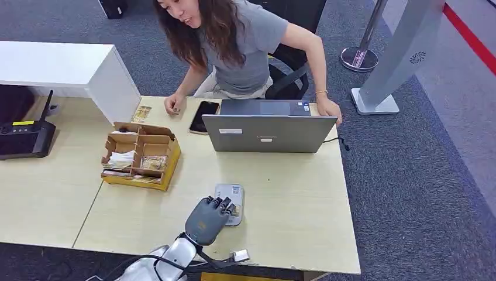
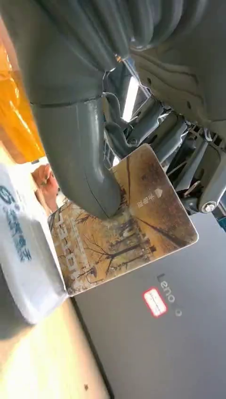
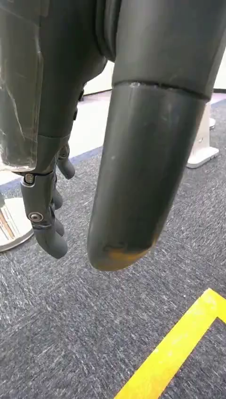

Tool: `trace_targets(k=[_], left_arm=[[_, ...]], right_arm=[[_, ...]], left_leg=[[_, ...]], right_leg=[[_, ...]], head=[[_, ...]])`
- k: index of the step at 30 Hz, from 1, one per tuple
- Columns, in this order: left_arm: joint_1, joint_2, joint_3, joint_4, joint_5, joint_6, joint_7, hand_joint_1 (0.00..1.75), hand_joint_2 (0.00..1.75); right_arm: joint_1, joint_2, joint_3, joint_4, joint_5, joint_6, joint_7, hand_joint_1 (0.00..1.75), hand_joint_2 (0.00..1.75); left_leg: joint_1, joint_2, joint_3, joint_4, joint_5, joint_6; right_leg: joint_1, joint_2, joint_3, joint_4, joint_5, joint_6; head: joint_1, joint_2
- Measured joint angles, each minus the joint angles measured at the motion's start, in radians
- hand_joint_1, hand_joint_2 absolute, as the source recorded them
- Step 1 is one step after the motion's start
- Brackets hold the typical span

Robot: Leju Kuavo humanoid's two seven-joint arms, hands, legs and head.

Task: Pass the card to the sensor for recognition and then transmit it.

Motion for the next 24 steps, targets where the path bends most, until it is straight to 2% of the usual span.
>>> trace_targets(k=[21, 24], left_arm=[[0.001, -0.016, 0.025, 0.034, 0.000, 0.013, 0.002, 1.75, 1.75], [-0.004, -0.015, 0.024, 0.036, 0.000, 0.018, 0.052, 1.75, 1.75]], right_arm=[[0.000, -0.002, 0.000, 0.000, 0.000, -0.003, 0.000, 0.00, 0.00], [0.000, -0.002, 0.000, 0.000, 0.000, -0.003, -0.001, 0.00, 0.00]], left_leg=[[0.000, 0.000, 0.000, 0.000, 0.000, 0.000], [0.000, 0.000, 0.000, 0.000, 0.000, 0.000]], right_leg=[[0.000, 0.000, 0.000, 0.000, 0.000, 0.000], [0.000, 0.000, 0.000, 0.000, 0.000, 0.000]], head=[[0.000, 0.000], [0.000, 0.000]])
